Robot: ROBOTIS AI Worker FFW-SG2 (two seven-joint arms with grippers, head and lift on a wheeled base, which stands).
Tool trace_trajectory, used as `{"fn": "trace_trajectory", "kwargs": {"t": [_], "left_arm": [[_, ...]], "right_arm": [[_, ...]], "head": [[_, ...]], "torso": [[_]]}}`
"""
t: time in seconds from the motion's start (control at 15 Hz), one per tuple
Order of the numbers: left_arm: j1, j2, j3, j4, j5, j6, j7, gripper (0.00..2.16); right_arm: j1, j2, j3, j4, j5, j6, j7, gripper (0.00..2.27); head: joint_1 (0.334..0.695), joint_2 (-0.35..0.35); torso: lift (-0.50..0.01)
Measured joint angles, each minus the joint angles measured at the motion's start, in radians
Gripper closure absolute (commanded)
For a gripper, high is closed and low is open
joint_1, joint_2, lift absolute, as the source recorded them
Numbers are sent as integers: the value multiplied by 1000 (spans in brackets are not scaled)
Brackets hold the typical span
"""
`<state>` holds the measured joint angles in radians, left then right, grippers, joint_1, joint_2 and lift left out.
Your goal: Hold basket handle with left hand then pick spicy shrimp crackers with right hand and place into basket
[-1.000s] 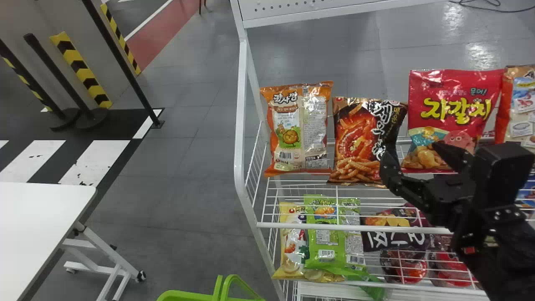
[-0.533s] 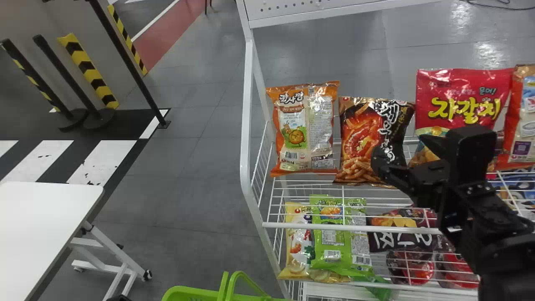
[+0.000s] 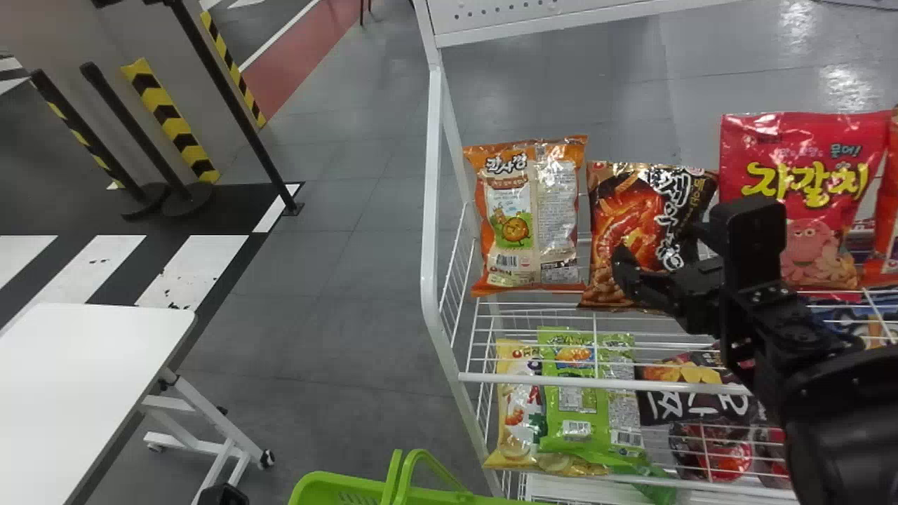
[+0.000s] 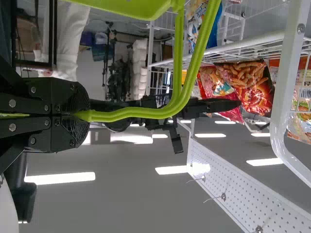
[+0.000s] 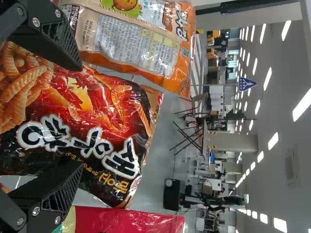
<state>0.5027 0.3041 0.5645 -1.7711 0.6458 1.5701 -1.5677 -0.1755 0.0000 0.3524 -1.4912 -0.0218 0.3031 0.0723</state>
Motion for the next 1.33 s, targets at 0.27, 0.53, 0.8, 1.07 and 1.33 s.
{"fn": "trace_trajectory", "kwargs": {"t": [0.27, 0.53, 0.8, 1.07, 1.33], "left_arm": [[-1, 8, 1, 2, 4, 0, 0, 2148], [-3, 13, 1, 2, 11, 0, 0, 2148], [-3, 18, 1, 4, 16, 0, 0, 2148], [-3, 21, 2, 9, 17, 0, 0, 2148], [-6, 23, 2, 17, 18, 0, 0, 2148]], "right_arm": [[-36, 0, 1, 34, 10, 31, -15, 124], [-92, 0, 26, 111, 9, 54, -4, 154], [-136, 0, 38, 167, 13, 83, 18, 1487], [-123, 0, 33, 146, 15, 114, 13, 2243], [-71, 0, 23, 61, 34, 104, 8, 2243]], "head": [[695, 325], [695, 332], [695, 334], [695, 332], [695, 339]], "torso": [[-10], [-10], [-10], [-10], [-10]]}}
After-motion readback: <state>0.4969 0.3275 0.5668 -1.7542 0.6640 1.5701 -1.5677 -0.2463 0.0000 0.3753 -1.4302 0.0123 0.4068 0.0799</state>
